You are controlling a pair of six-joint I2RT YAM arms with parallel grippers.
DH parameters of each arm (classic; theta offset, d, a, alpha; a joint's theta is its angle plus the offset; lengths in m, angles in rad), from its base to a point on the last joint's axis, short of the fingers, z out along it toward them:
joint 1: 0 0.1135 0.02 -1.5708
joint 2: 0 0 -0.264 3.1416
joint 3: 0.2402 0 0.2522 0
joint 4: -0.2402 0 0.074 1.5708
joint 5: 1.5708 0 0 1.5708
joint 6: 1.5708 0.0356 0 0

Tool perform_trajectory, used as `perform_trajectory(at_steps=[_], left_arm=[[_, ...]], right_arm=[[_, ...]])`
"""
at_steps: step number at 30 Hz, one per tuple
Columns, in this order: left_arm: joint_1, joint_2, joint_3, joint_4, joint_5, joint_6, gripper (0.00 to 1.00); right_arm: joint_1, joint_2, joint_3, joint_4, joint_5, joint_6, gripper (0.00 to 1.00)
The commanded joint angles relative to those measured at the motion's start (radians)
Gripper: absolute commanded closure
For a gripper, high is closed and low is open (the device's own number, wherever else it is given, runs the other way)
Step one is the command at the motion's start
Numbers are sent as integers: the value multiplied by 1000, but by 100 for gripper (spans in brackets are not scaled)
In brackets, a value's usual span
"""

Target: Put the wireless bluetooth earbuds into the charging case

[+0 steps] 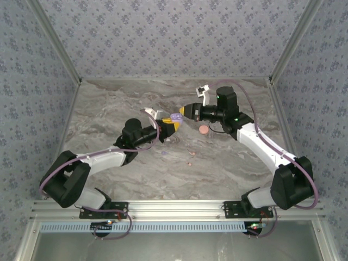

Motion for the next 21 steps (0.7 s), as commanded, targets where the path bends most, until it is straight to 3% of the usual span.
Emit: perform_trajectory(at_steps=[1, 21], left_arm=[[-11, 6, 37, 62, -11, -14, 81], [-36, 18, 59, 80, -44, -35, 81]], right_arm=[[9, -23, 37, 28, -6, 1, 80], [22, -4, 33, 28, -3, -8, 80]])
